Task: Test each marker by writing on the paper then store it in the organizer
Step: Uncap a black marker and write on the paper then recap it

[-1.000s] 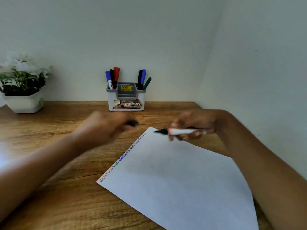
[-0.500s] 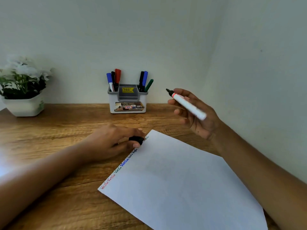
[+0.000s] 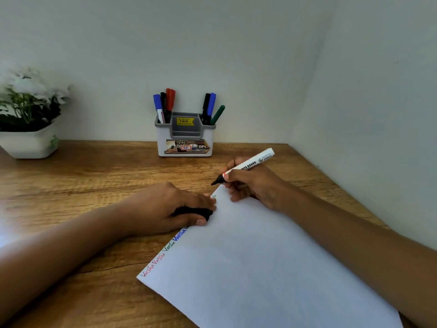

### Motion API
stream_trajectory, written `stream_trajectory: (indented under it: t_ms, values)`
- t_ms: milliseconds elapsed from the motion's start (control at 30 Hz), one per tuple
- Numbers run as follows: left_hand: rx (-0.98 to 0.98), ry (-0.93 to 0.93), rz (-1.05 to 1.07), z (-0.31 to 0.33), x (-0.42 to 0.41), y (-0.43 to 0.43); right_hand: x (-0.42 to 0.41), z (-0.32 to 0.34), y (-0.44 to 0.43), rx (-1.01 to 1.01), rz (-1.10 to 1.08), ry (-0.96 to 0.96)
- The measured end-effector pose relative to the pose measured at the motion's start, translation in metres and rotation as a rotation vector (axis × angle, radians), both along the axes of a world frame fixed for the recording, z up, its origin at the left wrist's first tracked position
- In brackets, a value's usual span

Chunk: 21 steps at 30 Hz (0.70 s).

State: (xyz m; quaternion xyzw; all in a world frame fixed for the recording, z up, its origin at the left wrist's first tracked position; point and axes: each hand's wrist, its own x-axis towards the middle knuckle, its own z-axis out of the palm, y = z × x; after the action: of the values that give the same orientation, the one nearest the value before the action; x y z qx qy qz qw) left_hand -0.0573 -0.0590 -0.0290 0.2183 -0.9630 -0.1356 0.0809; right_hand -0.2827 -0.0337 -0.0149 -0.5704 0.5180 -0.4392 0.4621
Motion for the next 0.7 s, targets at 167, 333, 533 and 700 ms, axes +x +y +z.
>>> stream_trajectory:
  t_ms: [167,333,533,700]
  values:
    - [0.014,0.004,0.001,-0.0007,-0.0006,-0.0011,-0.0027,-0.0057,-0.0037,-0.046,0.015,0.064]
    - [0.010,0.042,-0.006,-0.0024,0.0006,-0.0011,-0.0032,-0.0087,-0.0045,-0.064,-0.021,0.035]
    - [0.018,0.042,-0.009,-0.0021,-0.0001,-0.0012,-0.0061,-0.0100,-0.0054,-0.082,0.016,0.041]
    - [0.009,0.033,-0.005,-0.0017,0.0004,-0.0007,-0.0044,-0.0102,-0.0048,-0.094,0.019,0.114]
